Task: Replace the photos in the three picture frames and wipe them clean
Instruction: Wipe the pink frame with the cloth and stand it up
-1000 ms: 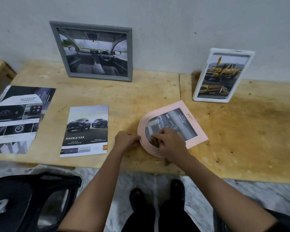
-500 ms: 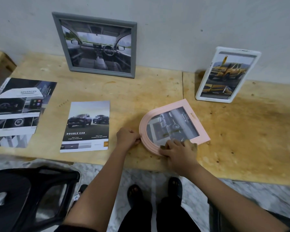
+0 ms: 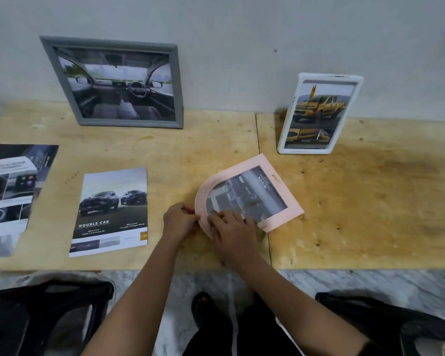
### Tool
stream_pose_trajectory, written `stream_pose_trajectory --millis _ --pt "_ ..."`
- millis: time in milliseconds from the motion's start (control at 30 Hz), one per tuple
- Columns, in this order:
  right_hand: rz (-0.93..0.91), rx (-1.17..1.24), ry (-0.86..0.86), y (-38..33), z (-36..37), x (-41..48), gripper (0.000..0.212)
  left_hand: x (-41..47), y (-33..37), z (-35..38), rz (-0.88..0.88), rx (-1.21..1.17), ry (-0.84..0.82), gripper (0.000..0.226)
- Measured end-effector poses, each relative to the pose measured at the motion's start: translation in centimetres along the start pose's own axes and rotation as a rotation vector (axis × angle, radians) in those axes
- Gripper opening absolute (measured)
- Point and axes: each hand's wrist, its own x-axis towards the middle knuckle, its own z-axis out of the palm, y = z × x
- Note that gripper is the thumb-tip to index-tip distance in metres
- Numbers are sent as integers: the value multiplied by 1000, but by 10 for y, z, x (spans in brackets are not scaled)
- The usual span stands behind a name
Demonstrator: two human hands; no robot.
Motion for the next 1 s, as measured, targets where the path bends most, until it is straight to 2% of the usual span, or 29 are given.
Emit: stream_pose_trajectory --millis 133,233,467,533,633,700,767,800,900,1000 --pt "-66 -69 -9 16 37 -19 43 -2 -4 10 80 33 62 15" --pt "-98 -88 4 48 40 -36 42 -4 -6 14 81 -24 92 20" --pt "-97 -103 30 118 23 -50 41 0 -7 16 -51 -154 127 17" --pt "-62 -123 -4 144 12 -49 52 2 -4 17 -107 -183 144 16" --pt "57 -32 -48 180 -12 -40 62 2 -2 19 -147 -217 175 21" --pt "93 53 -72 185 -24 -30 53 -1 -3 22 -127 -213 197 25" --pt "144 159 20 179 -36 -23 37 -8 -2 28 -84 -221 234 28" --pt "141 189 80 172 -40 -22 37 -12 -1 31 -56 -229 258 30" --pt "-61 168 135 137 -29 -27 42 -19 -4 46 31 -226 327 32" --pt "-222 97 -70 104 -7 -40 44 -23 -9 63 83 -165 388 35"
